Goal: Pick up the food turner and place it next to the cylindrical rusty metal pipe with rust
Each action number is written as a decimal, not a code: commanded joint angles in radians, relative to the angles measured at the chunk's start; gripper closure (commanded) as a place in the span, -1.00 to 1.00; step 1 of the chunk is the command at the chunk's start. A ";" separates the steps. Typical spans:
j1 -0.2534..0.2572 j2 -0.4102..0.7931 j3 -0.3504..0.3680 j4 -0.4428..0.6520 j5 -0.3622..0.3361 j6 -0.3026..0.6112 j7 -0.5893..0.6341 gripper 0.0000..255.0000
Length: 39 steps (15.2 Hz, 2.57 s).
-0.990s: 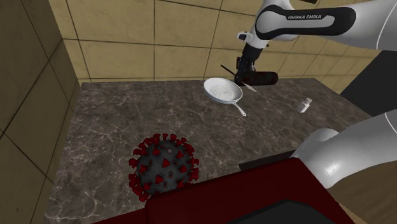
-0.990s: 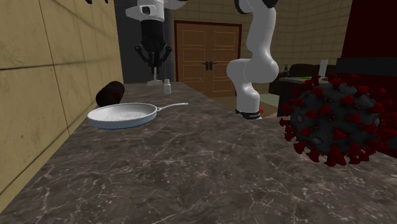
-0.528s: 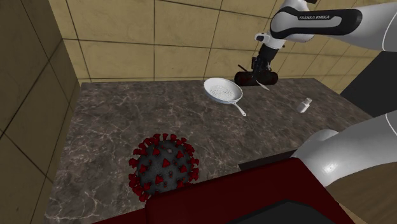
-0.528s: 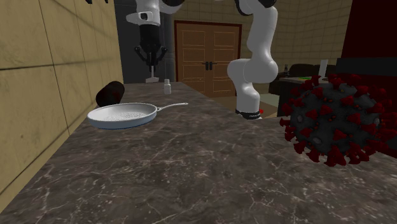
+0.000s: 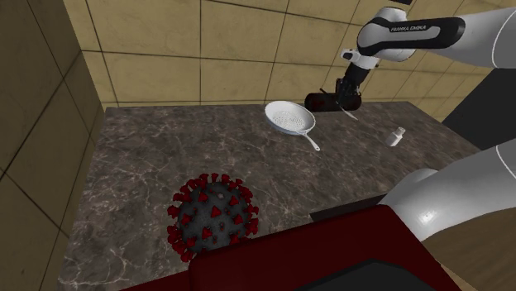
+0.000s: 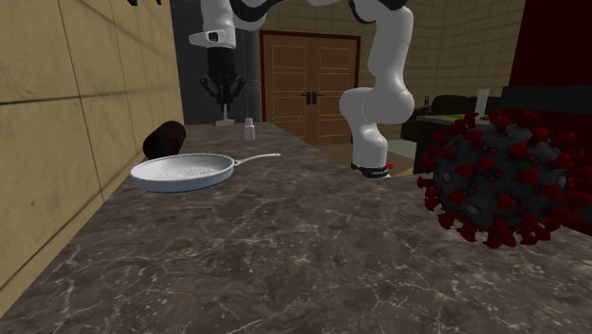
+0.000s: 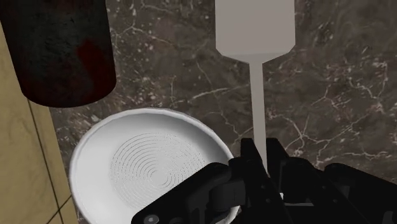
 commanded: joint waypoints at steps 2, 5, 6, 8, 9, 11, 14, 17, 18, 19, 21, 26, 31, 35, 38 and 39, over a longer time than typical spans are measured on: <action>-0.001 0.008 -0.006 -0.031 0.001 0.039 -0.005 1.00; -0.001 0.020 -0.012 -0.062 0.004 0.081 -0.010 1.00; 0.000 0.025 -0.014 -0.072 0.005 0.095 -0.012 1.00; 0.000 0.034 -0.019 -0.091 0.008 0.123 -0.016 1.00; 0.000 0.039 -0.021 -0.100 0.009 0.137 -0.019 1.00; 0.001 0.051 -0.026 -0.118 0.013 0.165 -0.024 1.00; 0.003 0.070 -0.033 -0.143 0.020 0.208 -0.032 1.00; 0.005 0.092 -0.040 -0.167 0.030 0.251 -0.042 1.00; 0.006 0.099 -0.043 -0.174 0.033 0.265 -0.046 1.00; 0.007 0.108 -0.045 -0.182 0.037 0.280 -0.050 1.00; 0.009 0.125 -0.050 -0.195 0.046 0.309 -0.058 1.00; 0.016 0.170 -0.062 -0.224 0.073 0.377 -0.082 1.00; 0.015 0.170 -0.061 -0.224 0.073 0.377 -0.082 1.00; 0.015 0.169 -0.061 -0.225 0.073 0.377 -0.082 -1.00; 0.015 0.169 -0.061 -0.225 0.073 0.377 -0.082 -1.00; 0.015 0.170 -0.061 -0.224 0.073 0.377 -0.082 -1.00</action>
